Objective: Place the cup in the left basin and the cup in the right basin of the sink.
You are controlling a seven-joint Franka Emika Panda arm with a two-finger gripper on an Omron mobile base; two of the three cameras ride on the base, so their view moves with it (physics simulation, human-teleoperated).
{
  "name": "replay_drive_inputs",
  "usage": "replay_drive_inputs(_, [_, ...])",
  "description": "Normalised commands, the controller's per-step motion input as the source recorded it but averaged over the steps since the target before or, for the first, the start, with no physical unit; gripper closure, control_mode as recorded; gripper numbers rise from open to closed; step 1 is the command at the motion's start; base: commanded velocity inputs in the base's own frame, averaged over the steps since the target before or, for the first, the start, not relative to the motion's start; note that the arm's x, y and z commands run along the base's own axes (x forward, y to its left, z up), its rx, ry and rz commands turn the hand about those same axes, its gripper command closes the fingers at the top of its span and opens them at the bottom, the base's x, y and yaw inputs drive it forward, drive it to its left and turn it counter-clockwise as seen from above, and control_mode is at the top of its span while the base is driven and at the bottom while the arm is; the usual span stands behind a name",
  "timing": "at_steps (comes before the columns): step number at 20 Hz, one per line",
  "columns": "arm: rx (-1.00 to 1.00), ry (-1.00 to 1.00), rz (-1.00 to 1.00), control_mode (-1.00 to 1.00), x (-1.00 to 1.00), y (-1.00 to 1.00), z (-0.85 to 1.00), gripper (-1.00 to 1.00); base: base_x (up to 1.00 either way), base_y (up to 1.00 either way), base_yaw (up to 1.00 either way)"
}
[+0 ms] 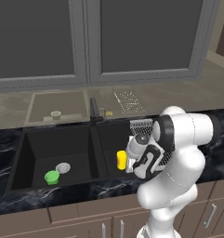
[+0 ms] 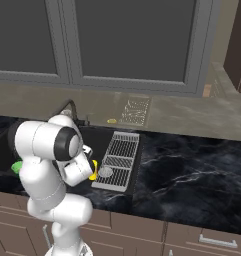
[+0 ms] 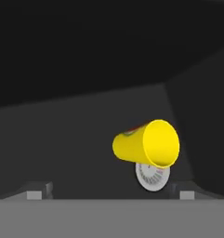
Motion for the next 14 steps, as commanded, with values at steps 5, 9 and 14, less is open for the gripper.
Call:
replay_drive_inputs(5, [-0.01, 0.17, 0.0, -1.0, 0.08, 0.02, 0.87, -1.0, 0.0, 0.0, 0.0])
replay_drive_inputs(9, [-0.02, 0.18, 0.0, -1.0, 0.04, 0.04, 0.89, -1.0, 0.0, 0.0, 0.0])
replay_drive_inputs(14, [0.0, 0.21, -0.01, -1.0, 0.0, 0.0, 0.93, -1.0, 0.0, 0.0, 0.0])
